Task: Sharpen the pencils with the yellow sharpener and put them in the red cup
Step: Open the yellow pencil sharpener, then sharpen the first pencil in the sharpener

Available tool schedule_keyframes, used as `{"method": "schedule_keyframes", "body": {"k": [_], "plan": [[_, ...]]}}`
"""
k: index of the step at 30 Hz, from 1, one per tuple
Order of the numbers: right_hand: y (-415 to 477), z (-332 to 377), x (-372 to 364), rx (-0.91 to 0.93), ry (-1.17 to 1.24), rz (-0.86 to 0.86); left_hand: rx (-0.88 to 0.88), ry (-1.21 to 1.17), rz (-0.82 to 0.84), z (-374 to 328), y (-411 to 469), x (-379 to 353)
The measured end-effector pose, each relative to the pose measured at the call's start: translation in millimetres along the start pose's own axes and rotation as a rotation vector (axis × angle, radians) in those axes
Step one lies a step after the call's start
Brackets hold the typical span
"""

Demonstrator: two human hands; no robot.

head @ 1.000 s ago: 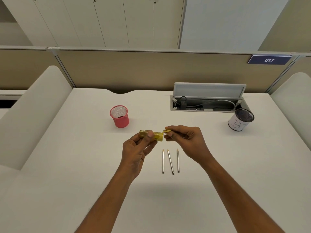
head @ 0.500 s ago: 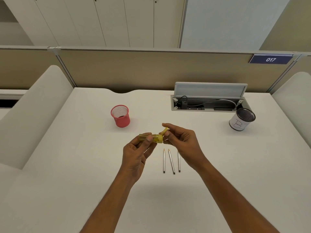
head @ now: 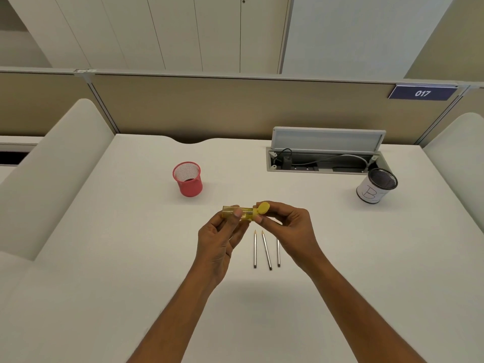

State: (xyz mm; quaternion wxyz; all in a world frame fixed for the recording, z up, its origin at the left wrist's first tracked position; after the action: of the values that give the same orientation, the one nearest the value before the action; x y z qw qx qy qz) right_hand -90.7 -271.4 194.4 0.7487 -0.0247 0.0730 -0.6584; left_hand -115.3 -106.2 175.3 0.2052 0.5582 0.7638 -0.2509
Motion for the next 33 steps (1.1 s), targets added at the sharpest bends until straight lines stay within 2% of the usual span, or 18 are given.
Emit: {"method": "schedule_keyframes", "body": {"k": [8,13,18,22,27,33], "plan": [[-2,-13,2,-0.001,-0.071,-0.008,0.066,-0.006,-0.094,9,-5,3],[8,-9,17,-0.068,-0.098,0.021,0.067,-0.021,-0.124,8,2,8],[21,-33,59,-0.201,-0.03,-0.223,0.062,-0.062,-0.145,4,10,17],[23,-80,82,-0.351,-0.122,-0.381,0.062,-0.075,-0.16,3,13,22],[16,-130,79,-0.399,-0.342,-0.452,0.077,-0.072,-0.178,8,15,25],[27,-159,68,-0.434,-0.561,-0.501,0.086,-0.066,-0.183,11,19,23]]}}
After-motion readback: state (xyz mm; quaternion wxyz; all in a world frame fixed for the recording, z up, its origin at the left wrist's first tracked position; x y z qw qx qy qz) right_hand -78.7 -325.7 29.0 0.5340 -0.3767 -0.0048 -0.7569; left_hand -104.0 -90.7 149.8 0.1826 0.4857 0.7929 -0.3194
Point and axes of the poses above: each hand's wrist, its own y-axis towards the middle knuckle, its own x-axis out of the back of the hand, z = x × y, the point moved 3 cm from there along y, towards the middle knuckle, and after that the axes turned 13 degrees about -x, right-handed, at the moved point
